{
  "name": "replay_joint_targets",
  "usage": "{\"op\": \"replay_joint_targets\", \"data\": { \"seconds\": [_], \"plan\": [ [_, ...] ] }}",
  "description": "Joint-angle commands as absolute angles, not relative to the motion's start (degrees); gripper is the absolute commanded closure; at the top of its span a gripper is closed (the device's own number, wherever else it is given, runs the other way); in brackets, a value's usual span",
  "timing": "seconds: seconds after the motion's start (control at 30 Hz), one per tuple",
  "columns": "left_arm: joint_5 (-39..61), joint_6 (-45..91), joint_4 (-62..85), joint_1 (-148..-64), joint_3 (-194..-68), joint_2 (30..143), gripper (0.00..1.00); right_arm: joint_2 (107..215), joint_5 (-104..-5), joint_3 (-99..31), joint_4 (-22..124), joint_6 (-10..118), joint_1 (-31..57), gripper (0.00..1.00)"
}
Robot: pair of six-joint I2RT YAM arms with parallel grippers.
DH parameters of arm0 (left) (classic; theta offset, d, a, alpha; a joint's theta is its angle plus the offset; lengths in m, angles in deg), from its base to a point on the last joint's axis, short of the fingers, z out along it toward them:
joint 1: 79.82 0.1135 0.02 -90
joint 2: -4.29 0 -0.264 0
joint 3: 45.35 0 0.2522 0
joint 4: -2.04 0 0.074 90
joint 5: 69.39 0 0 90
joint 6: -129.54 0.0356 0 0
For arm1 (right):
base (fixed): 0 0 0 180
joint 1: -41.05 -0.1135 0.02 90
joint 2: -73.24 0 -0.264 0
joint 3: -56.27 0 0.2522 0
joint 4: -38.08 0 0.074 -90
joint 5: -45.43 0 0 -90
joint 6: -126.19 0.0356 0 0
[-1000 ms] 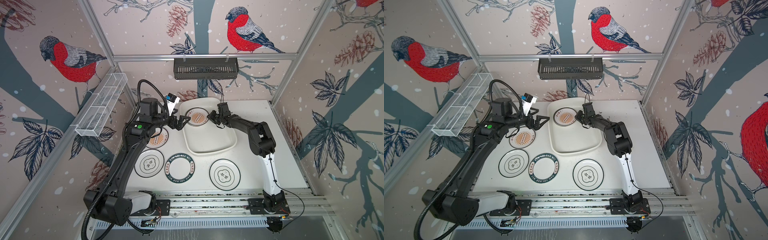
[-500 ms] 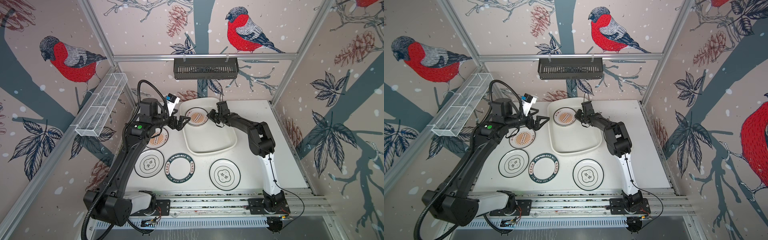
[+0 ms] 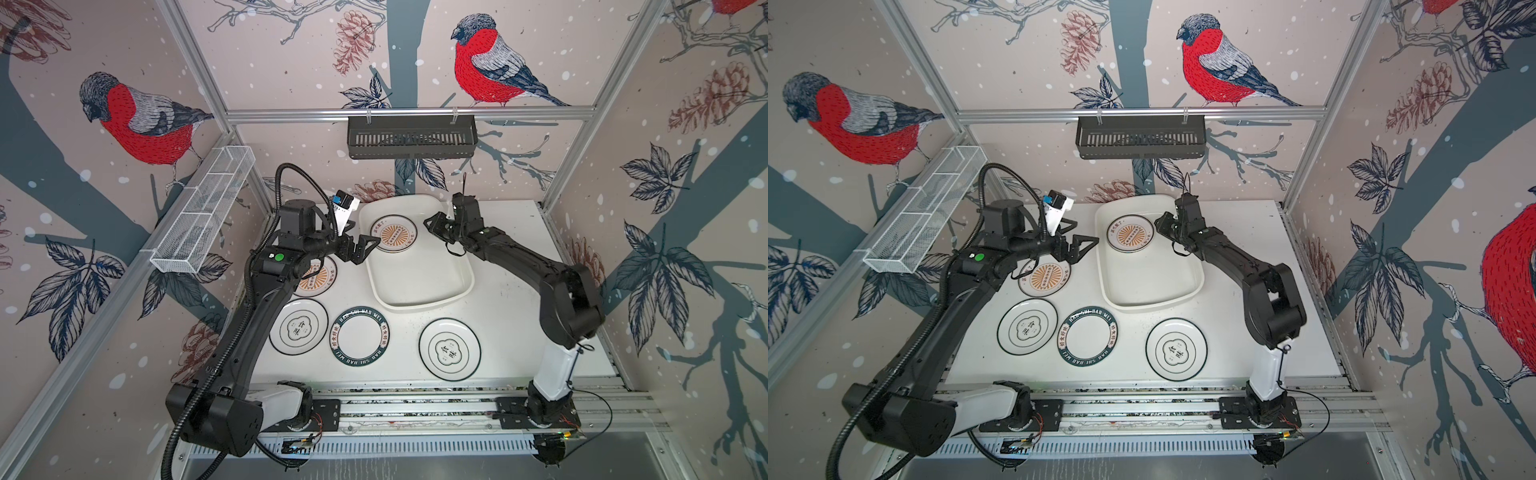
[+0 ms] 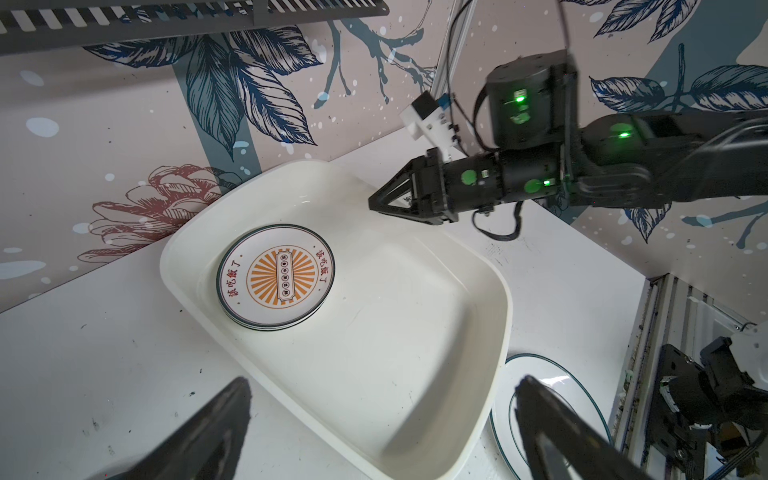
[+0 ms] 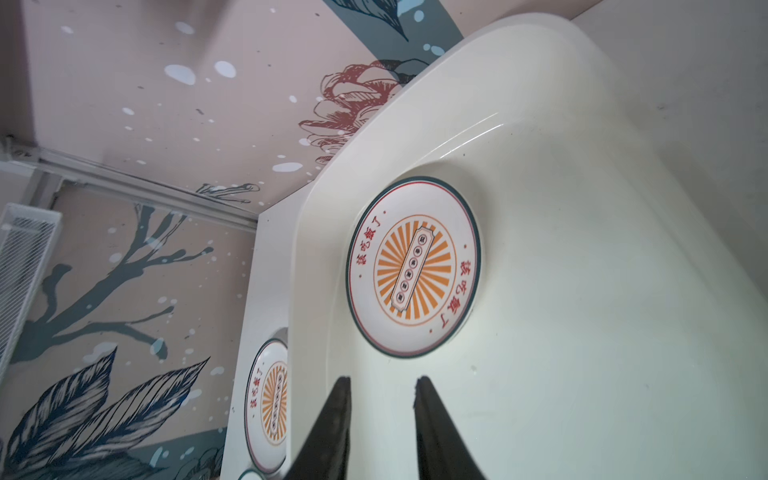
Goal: Place the plates into the plastic bin on the countertop
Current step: 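Open the right gripper and withdraw it from the bin toward the robot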
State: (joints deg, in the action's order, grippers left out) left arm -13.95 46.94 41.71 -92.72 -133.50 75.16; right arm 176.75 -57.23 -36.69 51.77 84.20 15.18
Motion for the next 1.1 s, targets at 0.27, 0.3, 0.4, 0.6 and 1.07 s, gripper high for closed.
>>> {"op": "replay_joint_targets", "data": {
  "seconds": [0.27,0.3,0.4,0.6,1.07],
  "plan": [
    [-12.12,52.71,43.24,-92.83,-132.14,74.12,0.02,142.05,-55.46,-7.71,54.69,82.04,15.52,0.64],
    [-12.24,52.97,43.84,-92.82,-132.24,74.08,0.02,139.01,-55.51,-5.57,55.5,82.13,15.48,0.63],
    [-12.25,53.52,44.67,-92.78,-131.83,73.79,0.02,131.06,-55.73,0.37,58.24,82.19,15.61,0.63],
    [-10.73,53.67,45.64,-92.77,-130.8,74.23,0.02,117.8,-57.1,10.62,61.7,84.17,15.95,0.61],
    [-13.64,51.06,43.73,-92.82,-127.51,73.23,0.02,105.56,-56.17,19.67,74.74,84.94,16.78,0.62]
  ]
}}
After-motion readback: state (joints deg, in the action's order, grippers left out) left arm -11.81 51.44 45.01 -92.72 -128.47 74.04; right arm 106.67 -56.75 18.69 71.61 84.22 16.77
